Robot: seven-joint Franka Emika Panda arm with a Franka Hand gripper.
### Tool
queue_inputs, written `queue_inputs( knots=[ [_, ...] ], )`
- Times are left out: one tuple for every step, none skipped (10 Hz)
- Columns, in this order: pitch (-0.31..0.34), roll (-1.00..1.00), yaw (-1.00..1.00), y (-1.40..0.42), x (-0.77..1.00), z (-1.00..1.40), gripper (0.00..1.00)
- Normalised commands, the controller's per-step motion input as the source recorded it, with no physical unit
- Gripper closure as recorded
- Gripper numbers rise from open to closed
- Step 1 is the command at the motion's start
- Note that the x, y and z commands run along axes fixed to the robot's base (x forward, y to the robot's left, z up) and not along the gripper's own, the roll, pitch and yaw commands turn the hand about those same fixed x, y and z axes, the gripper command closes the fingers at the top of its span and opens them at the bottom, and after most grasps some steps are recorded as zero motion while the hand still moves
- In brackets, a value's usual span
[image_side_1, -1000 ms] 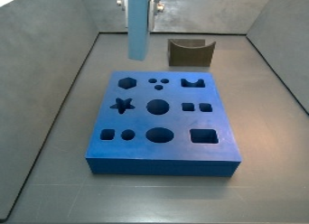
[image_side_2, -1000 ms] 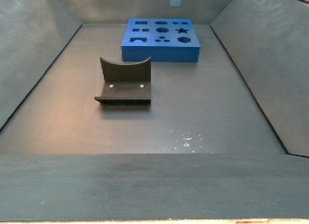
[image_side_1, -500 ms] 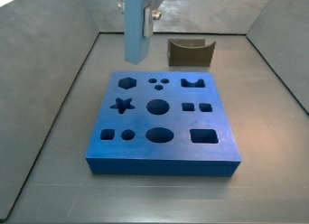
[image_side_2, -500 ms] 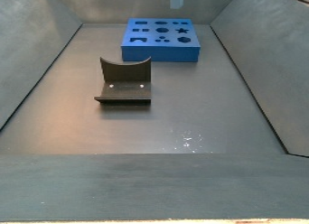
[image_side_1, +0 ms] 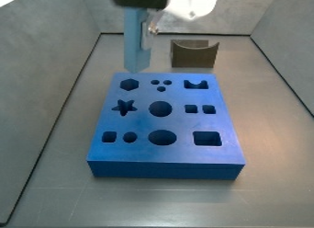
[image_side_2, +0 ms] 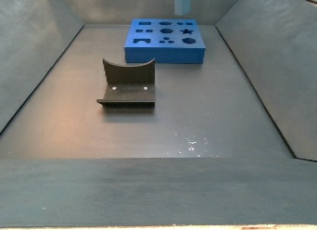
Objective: Pick up the rectangle object. Move to above the board. Insert the rectangle object.
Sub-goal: Insert the rectangle object.
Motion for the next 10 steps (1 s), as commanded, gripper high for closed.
queue_inputs(
  knots=[
    [0.0,0.0,-1.0,0.0,0.0,-0.32,1.0],
    [0.0,0.0,-1.0,0.0,0.0,-0.27,1.0],
    [0.0,-0.01,-0.04,0.0,0.0,0.0,1.0],
    [0.0,-0.01,0.0,0.0,0.0,0.0,1.0],
    [0.057,0.0,0.0,0.0,0.04,0.01,1.0],
    [0.149,0.0,0.0,0.0,0.04,0.24,1.0],
    [0.189,0.0,0.05,0.0,0.09,0.42,1.0],
    [0.269,0.0,0.23,0.0,0.29,0.68,1.0],
    [0.466,-0.1,0.14,0.0,0.52,1.0,1.0],
    [0.294,-0.16,-0.41,-0.13,0.43,1.0,1.0]
  ],
)
